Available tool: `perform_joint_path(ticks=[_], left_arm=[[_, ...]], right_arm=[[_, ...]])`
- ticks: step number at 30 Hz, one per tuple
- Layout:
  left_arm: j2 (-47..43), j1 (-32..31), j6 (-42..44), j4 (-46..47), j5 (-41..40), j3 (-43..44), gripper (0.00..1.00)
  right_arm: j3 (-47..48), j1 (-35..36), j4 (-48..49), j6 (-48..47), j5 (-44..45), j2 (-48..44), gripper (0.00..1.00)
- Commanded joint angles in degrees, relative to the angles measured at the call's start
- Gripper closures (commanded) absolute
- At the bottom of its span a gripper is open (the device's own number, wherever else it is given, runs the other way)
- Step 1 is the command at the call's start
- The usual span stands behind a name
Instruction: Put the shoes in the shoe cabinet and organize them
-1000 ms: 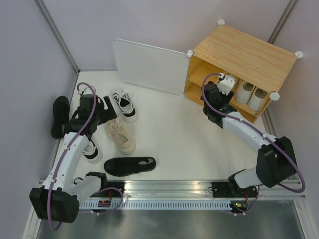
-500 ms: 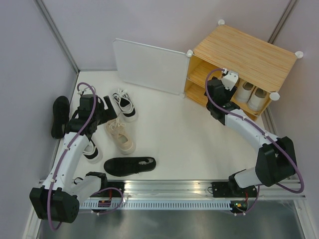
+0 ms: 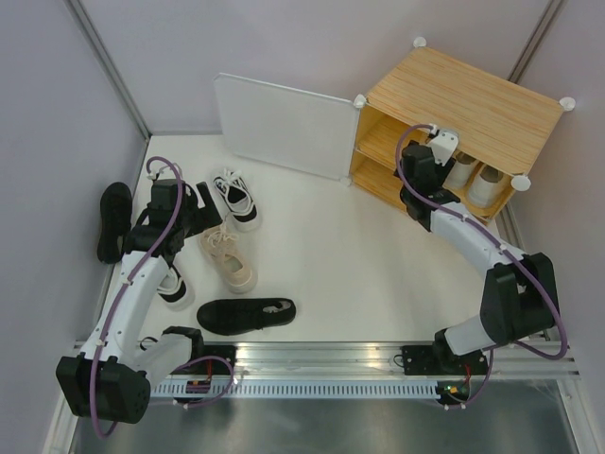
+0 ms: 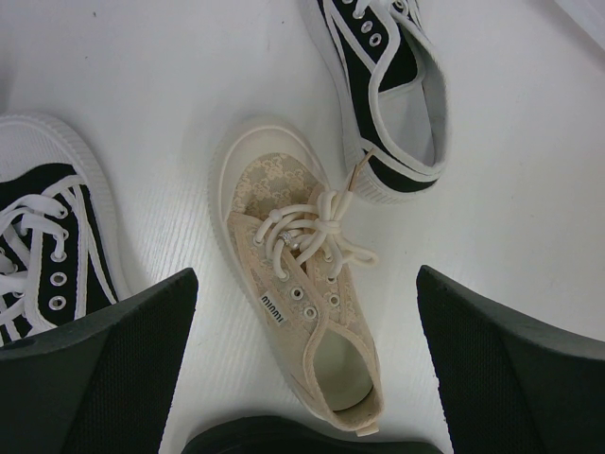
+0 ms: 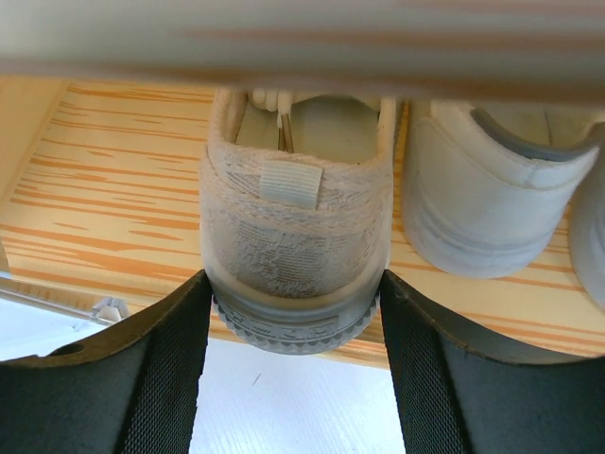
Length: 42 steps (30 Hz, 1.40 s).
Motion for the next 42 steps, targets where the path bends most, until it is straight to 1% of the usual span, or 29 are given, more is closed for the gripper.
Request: perform_joint_path(ticks=[1,4,6,9,12,15,16,17,21,22,25,26,28,29,31,32,34,35,37,38,42], left_arm=[[0.14,0.09,2.26,2.20,0.81,-0.08,0.01],[0.15,0.09,2.26,2.20,0.99,-0.08,0.01],[0.15,0.09,2.26,2.20,0.99,-0.08,0.01],[-0.03,0.09,2.26,2.20,0.90,-0.16,0.01],[-0.03,0.09,2.35,2.20,0.90,-0.16,0.01],[-0.03,0.09,2.26,2.20,1.08,-0.16,0.01],[-0.03,0.09,2.26,2.28,1.08,-0.16,0.01],[-0.12,0.09,2.26,2.20,1.08,-0.16,0.01],[-0.03,0.09,2.26,2.20,0.90,-0.16,0.01],[-0.20,0.09,2.35,2.20,0.73,-0.16,0.01],[-0.29,0.09,2.35,2.20,0.73,-0.25,0.01],[-0.12,0.09,2.35,2.20,0.73,-0.25,0.01],[-0.21,0.09,2.35,2.20,0.81,-0.25,0.01],[-0.21,0.09,2.35,2.20,0.82,-0.16,0.01],[-0.12,0.09,2.35,2.20,1.08,-0.16,0.01],[-0.12,0.09,2.35,2.20,1.08,-0.16,0.01],[-0.21,0.09,2.35,2.20,1.08,-0.16,0.01],[-0.21,0.09,2.35,2.20,1.08,-0.16,0.01],[-0.12,0.09,2.35,2.20,1.08,-0.16,0.01],[-0.03,0.09,2.35,2.28,1.08,-0.16,0.01],[0.14,0.09,2.35,2.28,1.08,-0.16,0.01]], right_arm=[[-1.40,-1.99,0.55,1.45,9.68,-4.21,0.99],[-2.45,-1.99,-4.45,1.90,13.11,-7.20,0.99],[-3.16,-2.16,-5.96,1.90,14.17,-9.49,0.99],[-5.35,-2.42,-8.77,2.42,14.44,-12.65,0.99],[-6.85,-2.69,-8.69,2.25,13.48,-15.03,0.99],[-8.35,-2.95,-5.97,0.50,8.83,-15.56,0.99],[-8.26,-2.95,-4.49,-0.47,5.25,-15.12,0.99],[-8.26,-3.04,-3.69,-1.00,3.64,-14.94,0.99],[-7.03,-2.95,-2.36,-1.53,-1.02,-12.57,0.99],[-6.51,-2.95,-2.02,-2.40,-3.55,-12.05,0.99],[-6.15,-2.95,-1.58,-4.25,-7.61,-13.00,0.83],[-6.06,-2.95,-1.75,-5.56,-9.88,-13.53,0.71],[-5.71,-2.95,-2.71,-6.71,-11.75,-15.46,0.61],[-5.62,-3.04,-3.06,-8.11,-12.45,-16.17,0.52],[-5.62,-3.04,-3.24,-10.57,-14.47,-17.66,0.44],[-5.62,-2.95,-3.33,-10.93,-14.39,-18.01,0.36],[-5.45,-3.04,-3.59,-11.02,-13.25,-18.02,0.29],[-5.27,-3.04,-3.51,-10.50,-12.99,-17.84,0.23],[-4.83,-3.39,-2.89,-9.97,-13.86,-16.71,0.18],[-4.66,-3.48,-2.46,-9.62,-14.12,-16.18,0.14],[-3.26,-3.57,-0.17,-7.69,-15.18,-12.06,0.07]])
